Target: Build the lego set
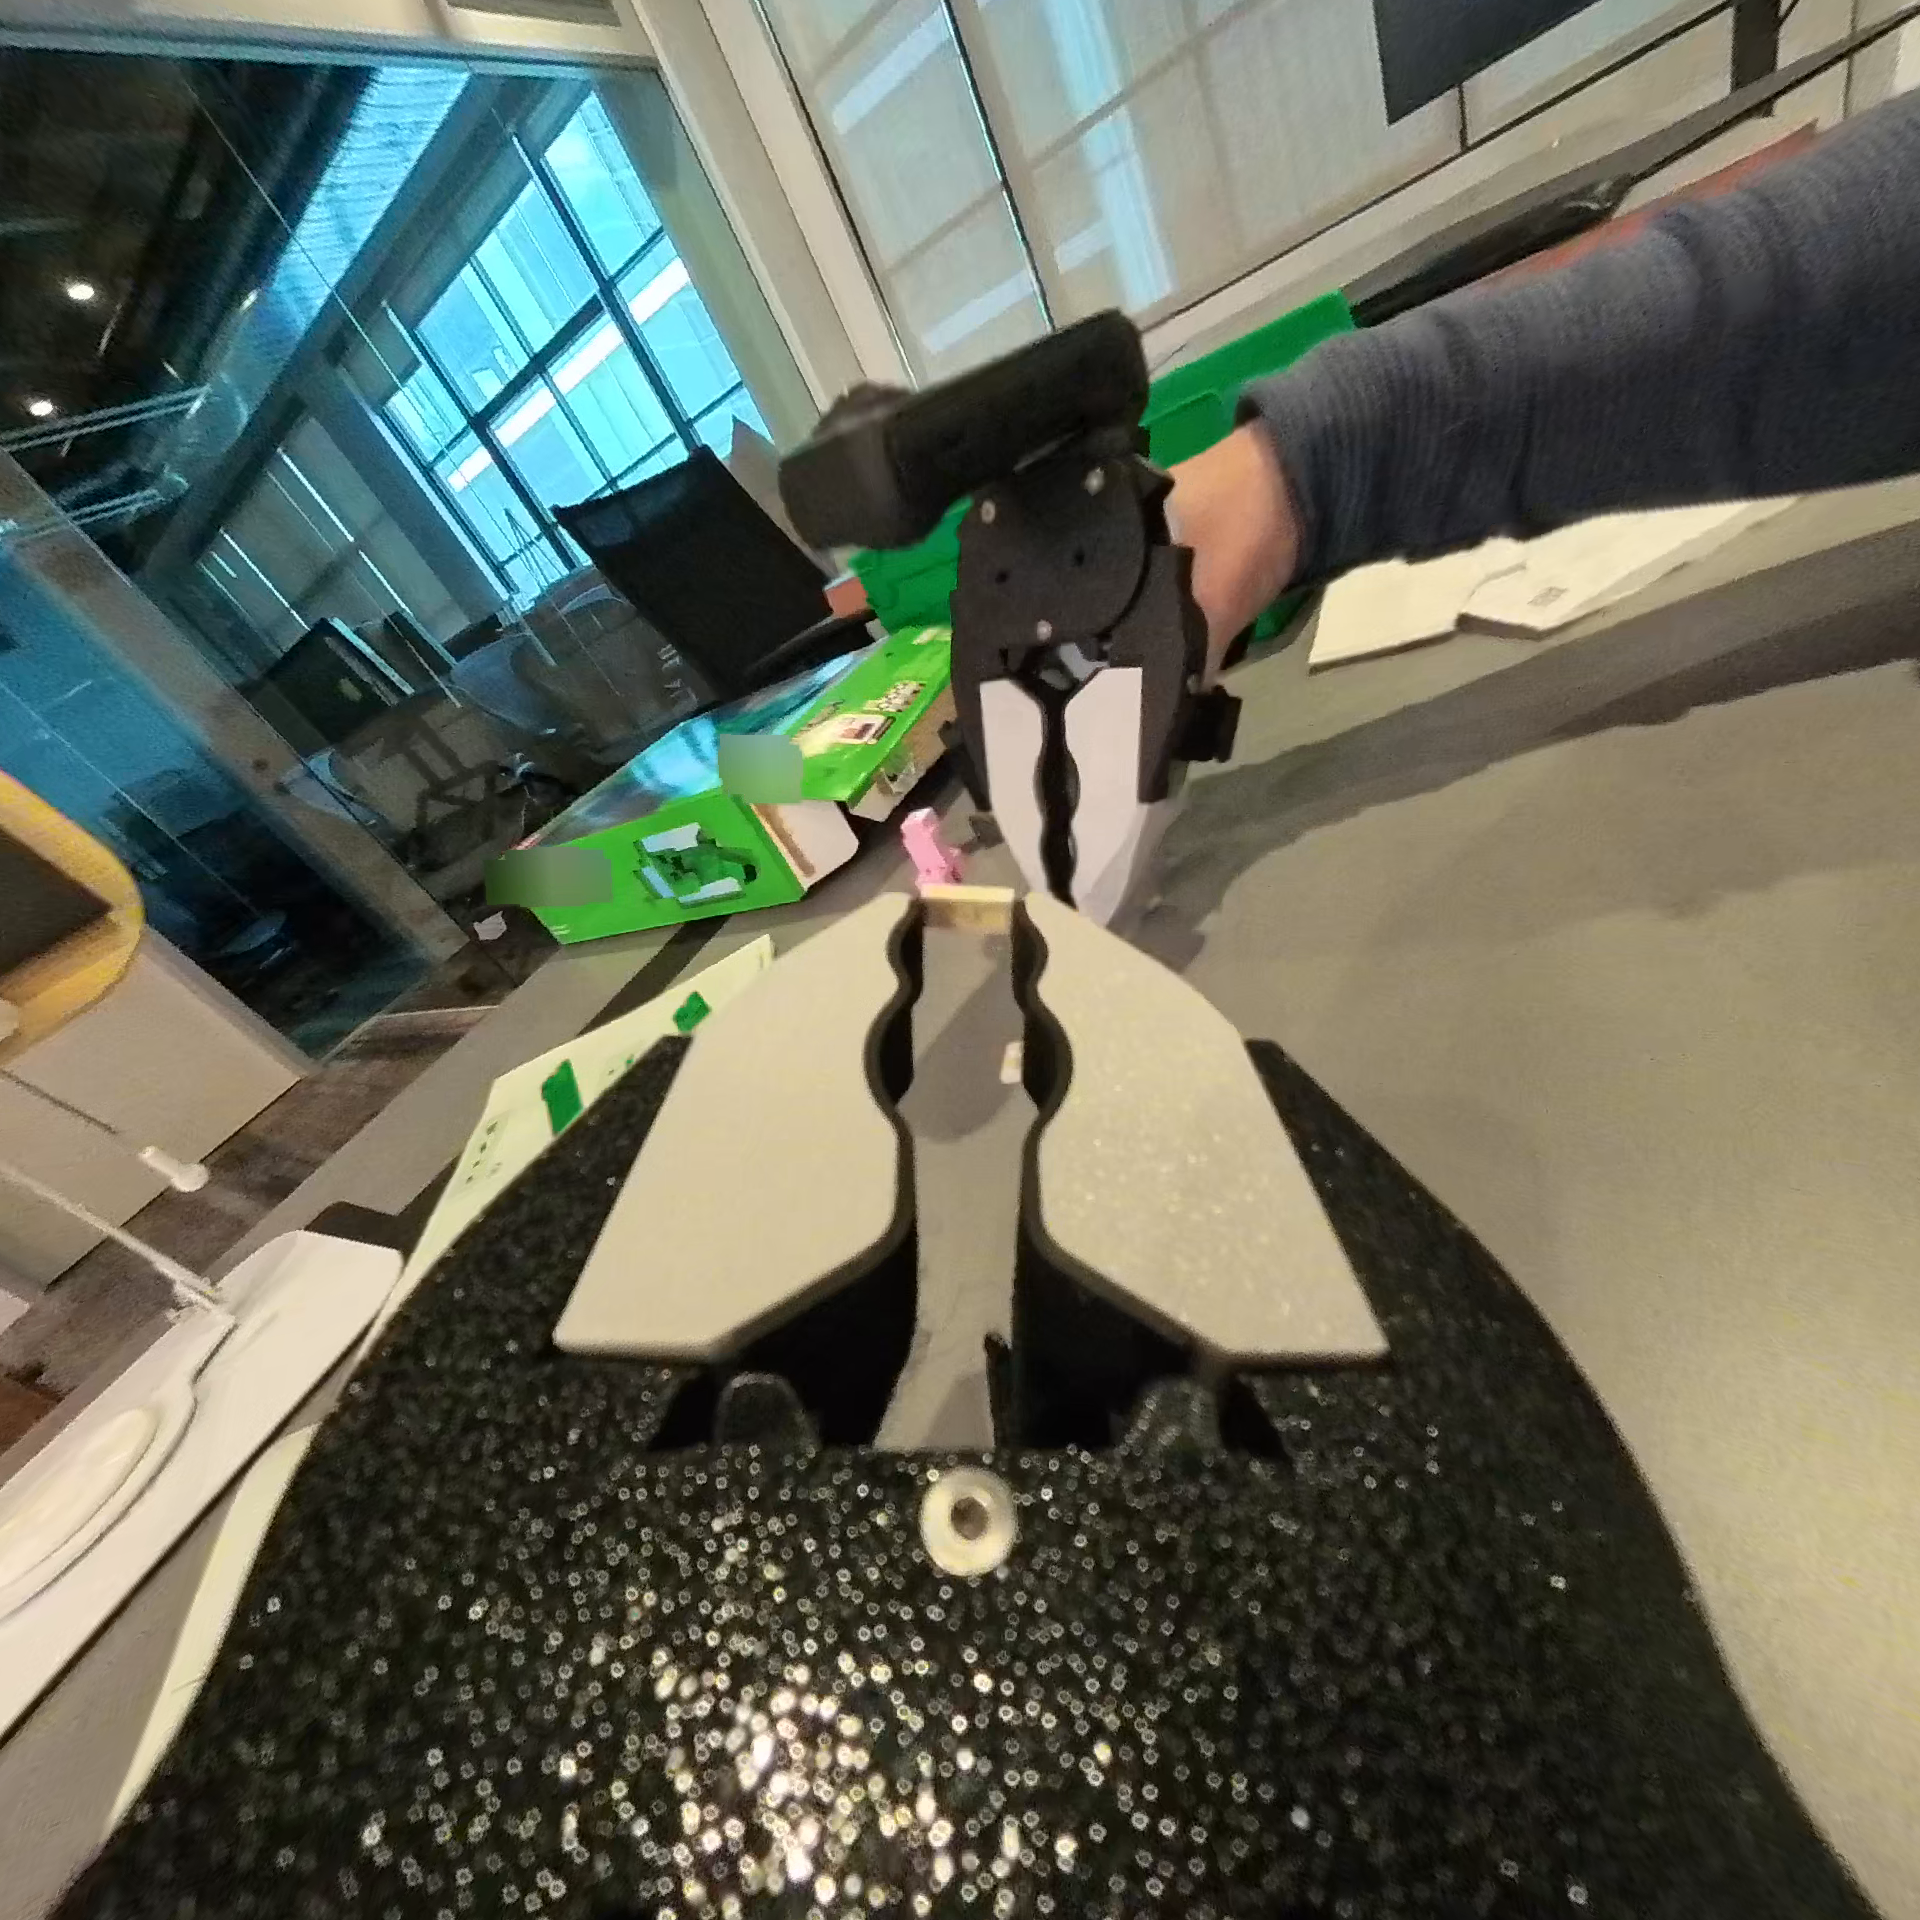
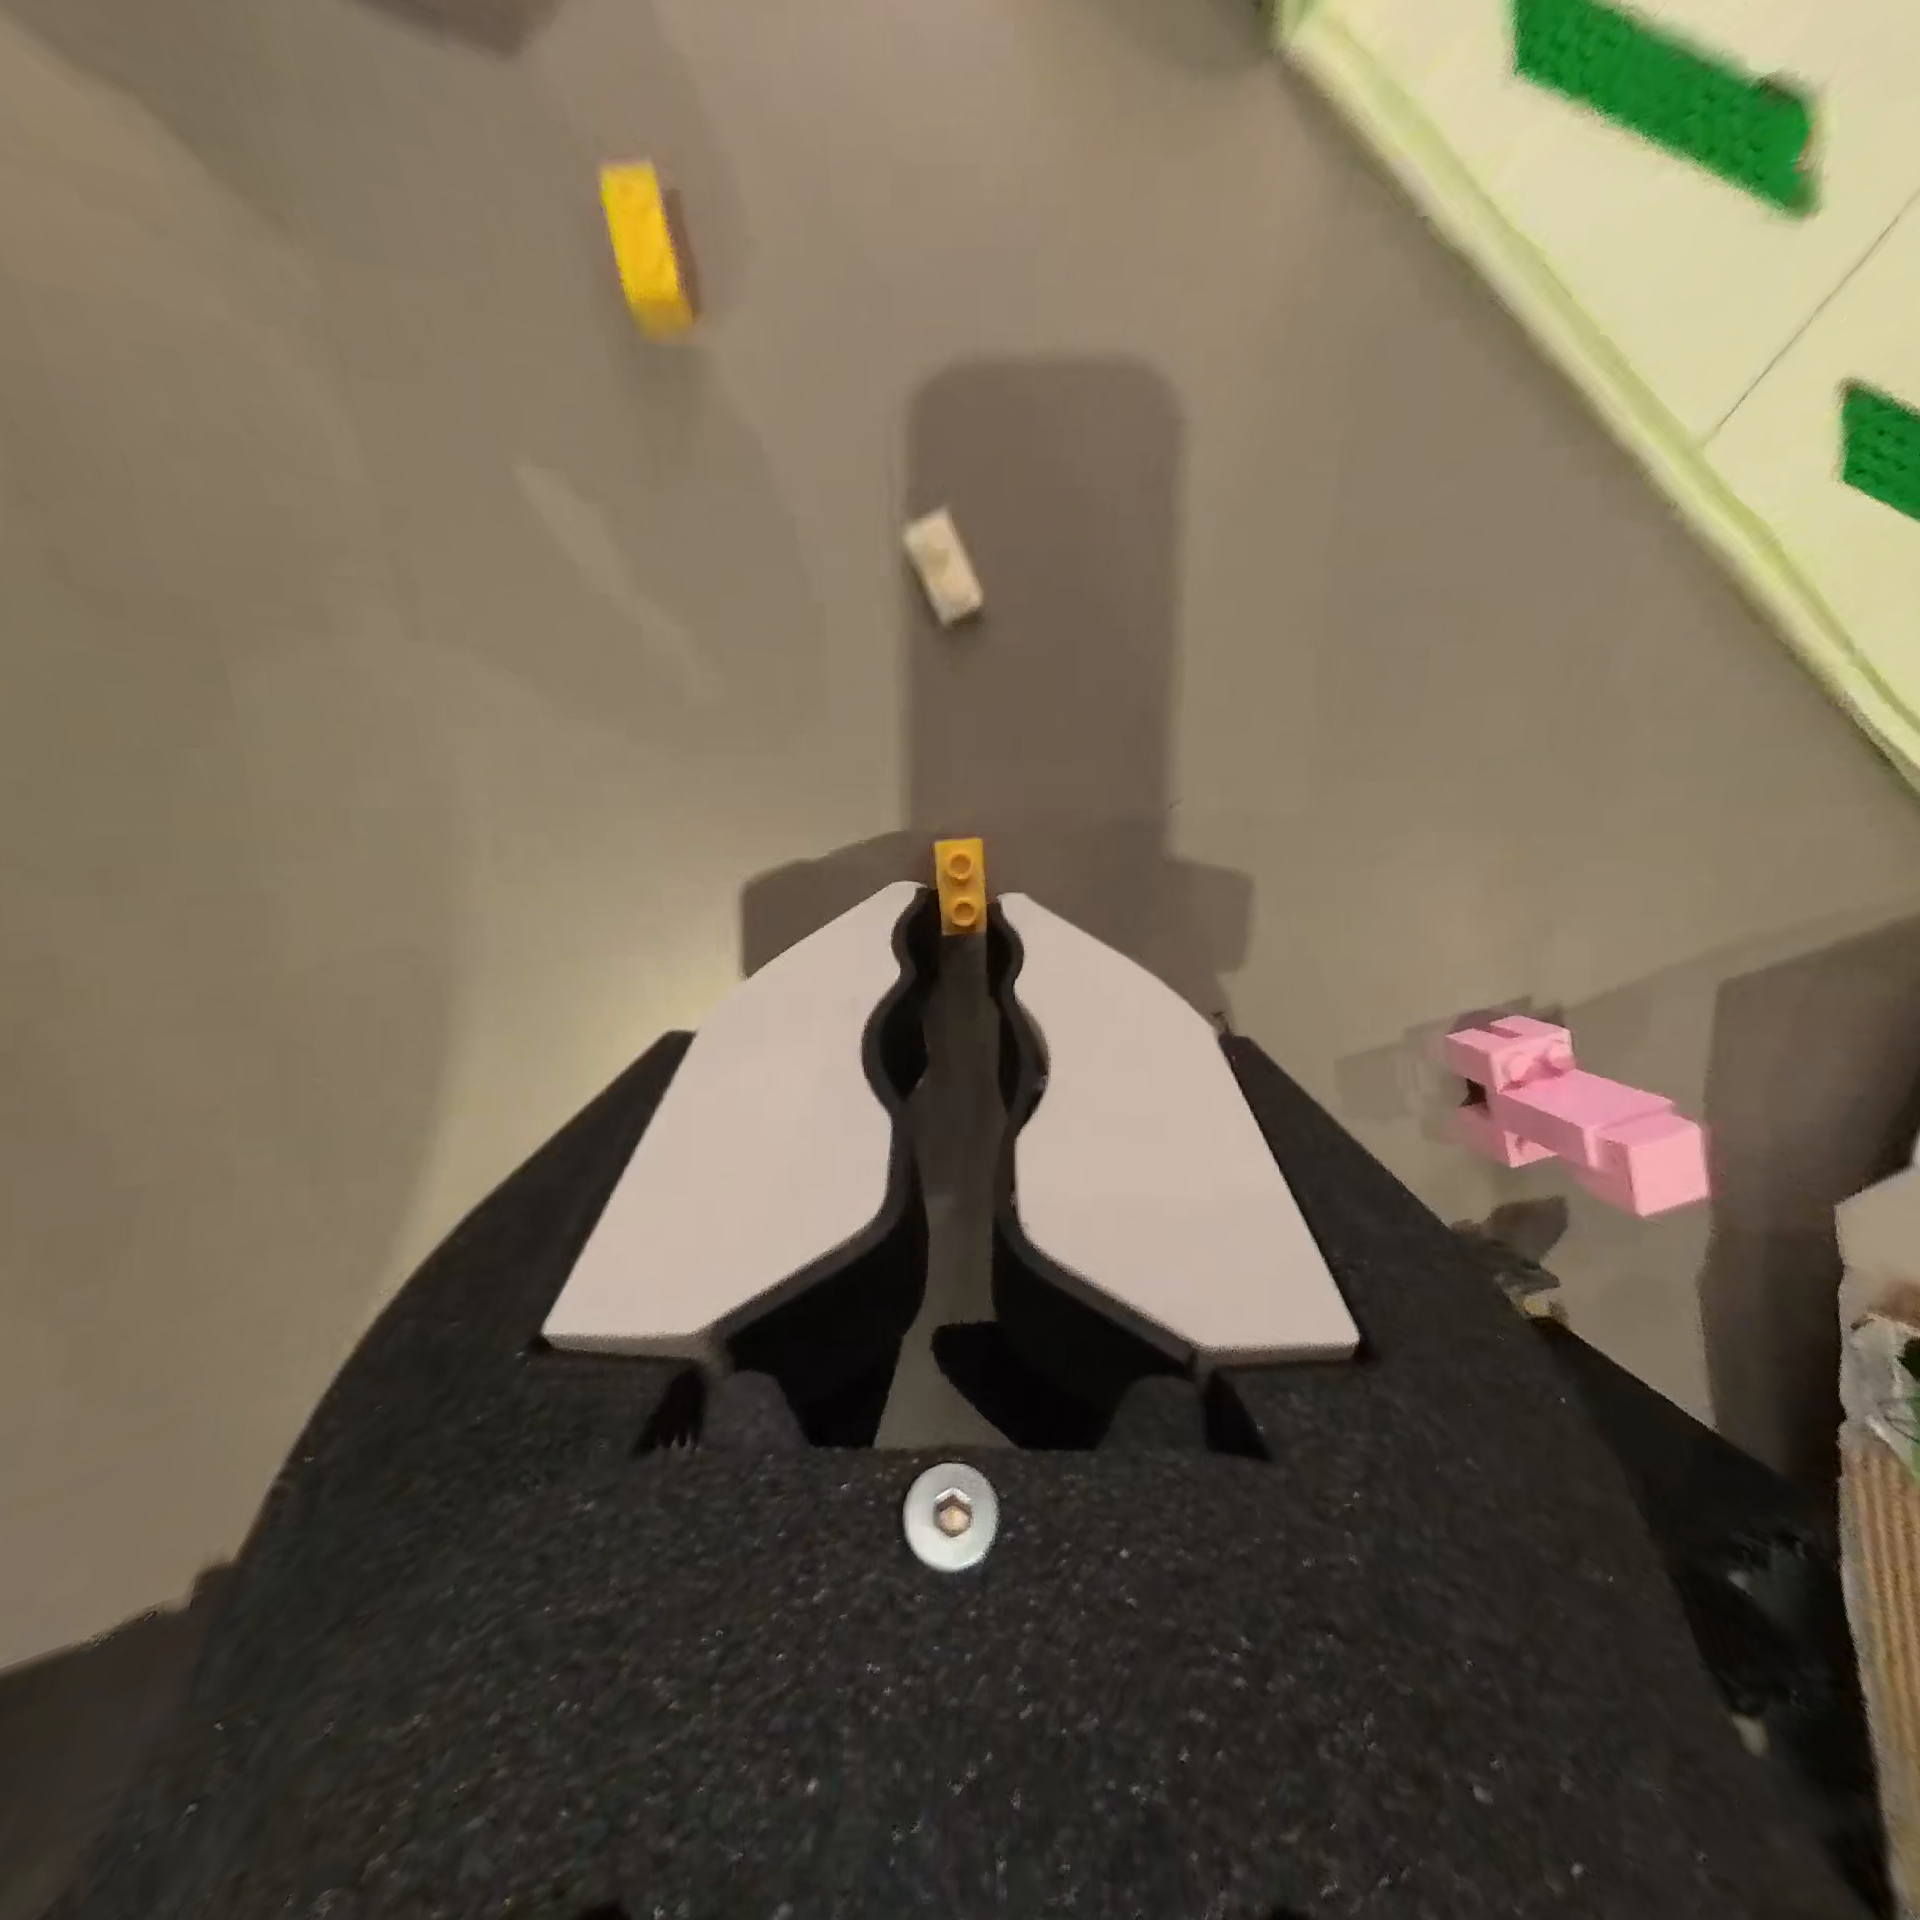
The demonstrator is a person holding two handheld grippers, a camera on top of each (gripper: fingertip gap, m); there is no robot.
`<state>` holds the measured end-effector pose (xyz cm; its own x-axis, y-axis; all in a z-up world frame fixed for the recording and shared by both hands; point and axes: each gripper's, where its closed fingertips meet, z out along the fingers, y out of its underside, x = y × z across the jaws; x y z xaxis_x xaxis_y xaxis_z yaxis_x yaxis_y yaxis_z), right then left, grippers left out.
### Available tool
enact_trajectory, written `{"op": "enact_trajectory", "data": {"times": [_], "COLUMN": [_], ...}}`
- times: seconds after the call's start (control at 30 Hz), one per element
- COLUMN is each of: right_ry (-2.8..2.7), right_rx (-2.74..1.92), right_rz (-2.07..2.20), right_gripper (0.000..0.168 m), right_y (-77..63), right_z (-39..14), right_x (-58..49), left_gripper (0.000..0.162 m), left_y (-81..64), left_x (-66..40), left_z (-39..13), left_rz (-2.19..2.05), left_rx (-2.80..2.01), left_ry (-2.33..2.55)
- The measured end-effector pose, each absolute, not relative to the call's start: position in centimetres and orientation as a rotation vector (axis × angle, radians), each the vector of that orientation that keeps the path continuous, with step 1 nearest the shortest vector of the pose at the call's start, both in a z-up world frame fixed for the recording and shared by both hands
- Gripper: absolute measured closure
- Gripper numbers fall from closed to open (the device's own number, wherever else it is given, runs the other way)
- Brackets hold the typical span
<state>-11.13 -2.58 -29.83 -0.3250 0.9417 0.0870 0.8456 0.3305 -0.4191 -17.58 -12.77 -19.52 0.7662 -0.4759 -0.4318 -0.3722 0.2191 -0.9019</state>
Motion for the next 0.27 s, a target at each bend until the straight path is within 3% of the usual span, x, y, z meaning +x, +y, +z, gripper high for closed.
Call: {"op": "enact_trajectory", "data": {"times": [0.07, 0.27], "right_ry": [-2.108, -1.489], "right_rx": [-1.617, -1.688], "right_rz": [0.614, 1.683], "right_gripper": [0.16, 0.161], "right_y": [-3.7, -11.0], "right_z": [-27.7, -20.4], "right_x": [-13.2, -18.4], "left_gripper": [0.146, 0.146], "left_y": [-12.8, -12.8], "left_x": [-17.8, -18.3], "left_z": [-19.3, -18.7], "left_rz": [-0.067, 0.015], "left_rx": [-1.377, -1.343], "left_ry": [0.747, 0.737]}}
